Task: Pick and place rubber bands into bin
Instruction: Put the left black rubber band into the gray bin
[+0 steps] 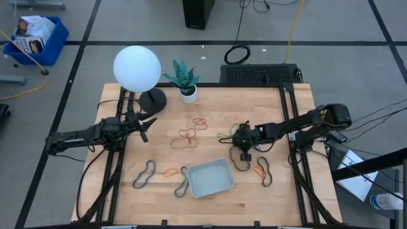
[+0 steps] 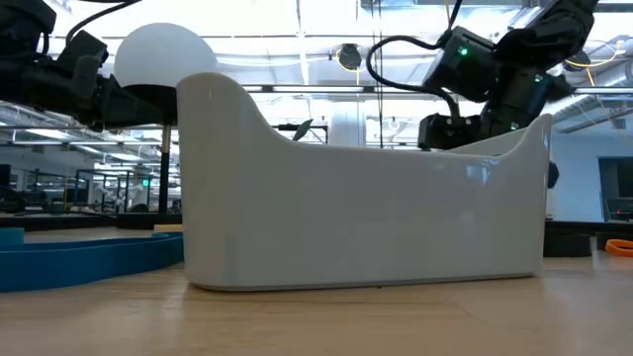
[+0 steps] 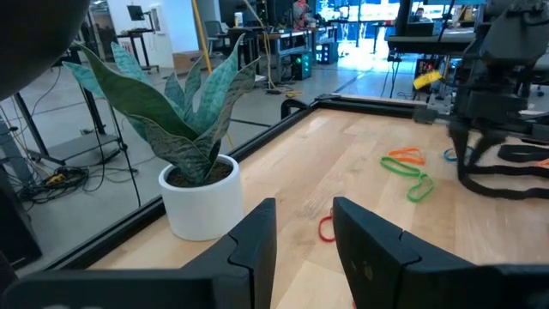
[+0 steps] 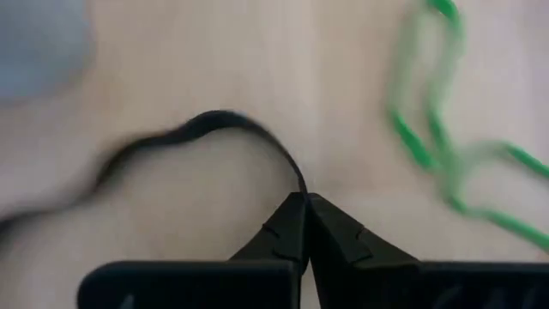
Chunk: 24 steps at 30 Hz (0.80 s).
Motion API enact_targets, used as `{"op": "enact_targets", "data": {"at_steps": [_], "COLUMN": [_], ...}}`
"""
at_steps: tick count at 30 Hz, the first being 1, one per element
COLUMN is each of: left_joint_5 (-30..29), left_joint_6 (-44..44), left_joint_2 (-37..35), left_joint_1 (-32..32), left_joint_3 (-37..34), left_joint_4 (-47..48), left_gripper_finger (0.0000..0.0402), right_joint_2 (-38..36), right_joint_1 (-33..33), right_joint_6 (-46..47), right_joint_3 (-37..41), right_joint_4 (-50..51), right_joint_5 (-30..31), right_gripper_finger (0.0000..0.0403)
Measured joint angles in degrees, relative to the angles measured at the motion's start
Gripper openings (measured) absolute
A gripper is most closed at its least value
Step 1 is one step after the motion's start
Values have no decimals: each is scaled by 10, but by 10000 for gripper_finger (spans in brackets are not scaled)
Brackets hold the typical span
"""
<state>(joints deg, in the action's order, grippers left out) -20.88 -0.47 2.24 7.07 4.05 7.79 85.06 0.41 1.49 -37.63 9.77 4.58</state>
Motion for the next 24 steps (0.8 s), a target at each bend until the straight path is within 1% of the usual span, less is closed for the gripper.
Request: {"op": "enact_targets", "data": {"at_steps": [6, 8, 10, 14, 17, 20, 24], "left_joint_5": [0, 0, 0, 0, 0, 0, 0], "left_joint_6": [0, 0, 1, 0, 0, 0, 0], "left_joint_2": [0, 0, 0, 0, 0, 0, 0], "left_joint_1": [0, 0, 0, 0, 0, 0, 0], "left_joint_3": [0, 0, 0, 0, 0, 0, 0], "left_joint_4": [0, -1, -1, -2, -2, -2, -2], "left_gripper_finger": [124, 124, 124, 124, 124, 124, 124], "right_joint_2": [-105, -145, -187, -258, -291, -305, -303], "right_joint_1": [-8, -8, -8, -7, -2, 6, 16], "right_joint_6": [-7, -11, -26, -85, -147, -192, -217], "right_joint_3": [-21, -35, -45, -48, -48, -48, -48], "right_joint_4": [7, -8, -44, -164, -232, -271, -327], "right_joint_5": [98, 134, 156, 163, 163, 162, 162], "right_gripper_finger": [1, 1, 1, 1, 1, 1, 0]}}
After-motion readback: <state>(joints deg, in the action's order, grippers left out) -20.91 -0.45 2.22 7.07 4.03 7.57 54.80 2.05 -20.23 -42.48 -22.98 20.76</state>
